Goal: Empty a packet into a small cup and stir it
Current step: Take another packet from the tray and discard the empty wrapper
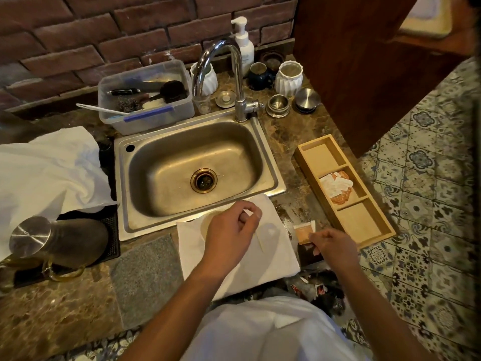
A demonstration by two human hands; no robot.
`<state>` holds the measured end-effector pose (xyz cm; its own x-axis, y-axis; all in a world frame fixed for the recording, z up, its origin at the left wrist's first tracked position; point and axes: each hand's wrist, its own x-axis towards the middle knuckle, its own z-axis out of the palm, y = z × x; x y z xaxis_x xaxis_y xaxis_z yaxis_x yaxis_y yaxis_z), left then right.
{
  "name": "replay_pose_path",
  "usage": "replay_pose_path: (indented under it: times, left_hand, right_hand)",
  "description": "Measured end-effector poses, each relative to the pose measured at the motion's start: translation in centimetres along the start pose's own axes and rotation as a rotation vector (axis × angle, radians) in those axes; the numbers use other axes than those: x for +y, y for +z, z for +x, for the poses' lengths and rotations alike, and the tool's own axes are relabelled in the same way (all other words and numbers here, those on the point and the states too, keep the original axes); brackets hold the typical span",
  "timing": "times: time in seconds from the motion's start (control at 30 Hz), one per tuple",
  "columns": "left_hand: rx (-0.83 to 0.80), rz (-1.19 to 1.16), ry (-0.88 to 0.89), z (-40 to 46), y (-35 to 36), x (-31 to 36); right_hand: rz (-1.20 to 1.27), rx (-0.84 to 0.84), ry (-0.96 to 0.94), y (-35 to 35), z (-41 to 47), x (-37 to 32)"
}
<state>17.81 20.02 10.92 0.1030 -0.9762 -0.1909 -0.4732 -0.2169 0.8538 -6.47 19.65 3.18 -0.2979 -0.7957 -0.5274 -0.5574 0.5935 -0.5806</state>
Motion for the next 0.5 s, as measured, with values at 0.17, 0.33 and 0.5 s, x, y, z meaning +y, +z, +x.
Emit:
replay_pose_path:
  times: [0.17, 0.33, 0.5]
  left_hand:
    - [-0.149, 0.178, 0.07, 3.1, 5.0, -0.2]
    - [-0.275, 0.345, 0.051, 4.8, 10.0, -1.4]
    - [-0.358, 0.536, 0.031, 6.3, 14.1, -2.2]
  right_hand:
    - [-0.126, 0.048, 0.0, -0.6, 0.7, 2.0]
    - [-0.225, 0.047, 0.013, -0.1, 1.9, 3.7]
    - [-0.243, 0.069, 0.023, -0.2, 2.6, 4.0]
